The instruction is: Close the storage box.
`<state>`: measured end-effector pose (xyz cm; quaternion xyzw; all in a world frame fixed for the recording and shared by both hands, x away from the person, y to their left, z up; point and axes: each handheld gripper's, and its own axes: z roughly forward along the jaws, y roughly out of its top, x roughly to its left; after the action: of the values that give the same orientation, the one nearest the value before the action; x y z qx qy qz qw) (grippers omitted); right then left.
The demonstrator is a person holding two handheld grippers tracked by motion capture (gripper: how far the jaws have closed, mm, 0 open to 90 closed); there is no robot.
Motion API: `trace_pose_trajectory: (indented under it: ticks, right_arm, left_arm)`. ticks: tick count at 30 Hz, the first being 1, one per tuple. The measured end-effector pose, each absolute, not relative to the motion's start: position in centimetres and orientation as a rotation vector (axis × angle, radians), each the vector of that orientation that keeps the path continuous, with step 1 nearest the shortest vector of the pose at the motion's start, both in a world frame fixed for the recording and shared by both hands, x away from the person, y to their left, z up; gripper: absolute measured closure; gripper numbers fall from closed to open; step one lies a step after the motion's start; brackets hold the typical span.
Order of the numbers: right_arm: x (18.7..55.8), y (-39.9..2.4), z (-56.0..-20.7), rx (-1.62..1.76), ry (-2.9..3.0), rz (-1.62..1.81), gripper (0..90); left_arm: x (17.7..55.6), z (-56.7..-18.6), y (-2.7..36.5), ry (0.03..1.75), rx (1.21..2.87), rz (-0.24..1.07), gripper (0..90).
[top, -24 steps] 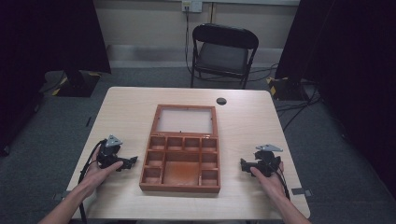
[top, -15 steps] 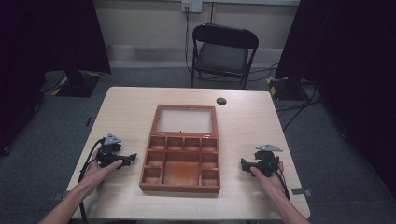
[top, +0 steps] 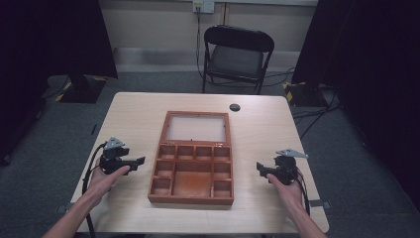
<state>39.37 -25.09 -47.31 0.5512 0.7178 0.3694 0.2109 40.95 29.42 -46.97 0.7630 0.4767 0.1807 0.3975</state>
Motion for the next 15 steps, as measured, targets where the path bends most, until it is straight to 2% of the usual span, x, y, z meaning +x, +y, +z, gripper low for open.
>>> trace_pose_trajectory:
  ticks: [4, 9, 12, 13, 15]
  right_arm:
    - [39.6, -24.5, -47.1, 1.503, 2.075, 1.024, 19.2]
    - [39.9, -23.7, -46.2, 1.459, 2.060, 1.080, 19.7]
    - [40.1, -23.4, -45.6, 1.459, 2.090, 1.094, 24.5]
    - [40.2, -23.3, -45.5, 1.454, 2.097, 1.097, 24.1]
    - [40.3, -23.0, -45.3, 1.440, 2.101, 1.102, 23.0]
  left_arm:
    - [41.1, -46.7, 28.9, 1.232, 1.903, 0.402, 24.1]
    - [41.3, -45.7, 27.9, 1.205, 1.896, 0.412, 24.6]
    - [41.4, -45.0, 27.5, 1.178, 1.926, 0.440, 24.8]
    - [41.6, -44.9, 27.2, 1.172, 1.913, 0.480, 25.0]
    - [41.8, -45.0, 27.0, 1.172, 1.908, 0.466, 26.5]
